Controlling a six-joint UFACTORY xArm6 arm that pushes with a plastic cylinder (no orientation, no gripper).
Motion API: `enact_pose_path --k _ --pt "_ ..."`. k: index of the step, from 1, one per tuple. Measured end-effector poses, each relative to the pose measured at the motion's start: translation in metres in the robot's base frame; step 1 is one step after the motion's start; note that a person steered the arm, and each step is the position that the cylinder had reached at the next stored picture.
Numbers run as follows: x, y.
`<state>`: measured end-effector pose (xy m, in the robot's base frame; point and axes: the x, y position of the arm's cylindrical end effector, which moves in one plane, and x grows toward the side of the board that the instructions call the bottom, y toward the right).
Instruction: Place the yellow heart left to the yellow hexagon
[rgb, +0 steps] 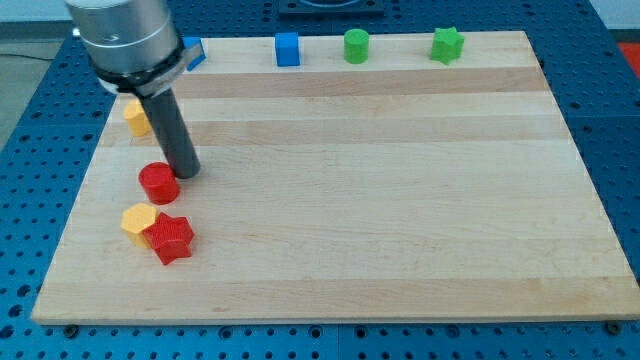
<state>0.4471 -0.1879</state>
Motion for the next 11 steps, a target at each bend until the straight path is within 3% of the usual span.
enact_pose_path --k 1,2,4,5,7,9,11 --pt "0.020 -0.014" --pt "-0.011 -0.020" --pt "-0.150 -0.001" --pt "-0.135 -0.046" --pt "-0.079 -0.053" --pt "-0.065 -0.097" --pt "-0.012 -0.094"
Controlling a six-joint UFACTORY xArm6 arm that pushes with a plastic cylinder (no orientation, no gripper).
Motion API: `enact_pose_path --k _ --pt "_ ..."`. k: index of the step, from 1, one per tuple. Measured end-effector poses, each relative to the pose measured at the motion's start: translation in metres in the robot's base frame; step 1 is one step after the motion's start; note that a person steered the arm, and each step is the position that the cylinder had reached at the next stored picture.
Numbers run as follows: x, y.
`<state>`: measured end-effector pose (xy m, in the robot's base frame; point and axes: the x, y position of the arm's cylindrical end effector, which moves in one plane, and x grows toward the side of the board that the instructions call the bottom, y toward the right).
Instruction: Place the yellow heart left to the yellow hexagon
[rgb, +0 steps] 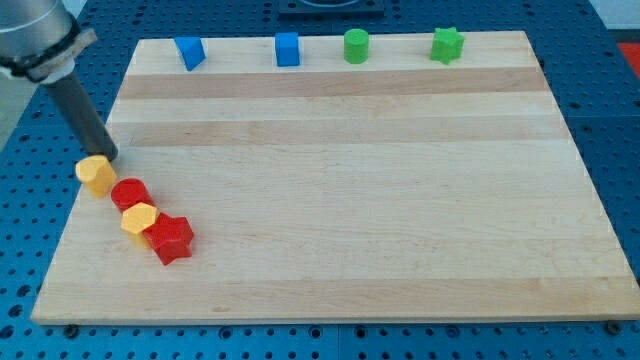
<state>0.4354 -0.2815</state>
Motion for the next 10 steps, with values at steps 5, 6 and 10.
enact_pose_path --k 5,6,10 --pt "0.043 -0.023" --pt "0.057 -0.014" --pt "0.093 -0.023"
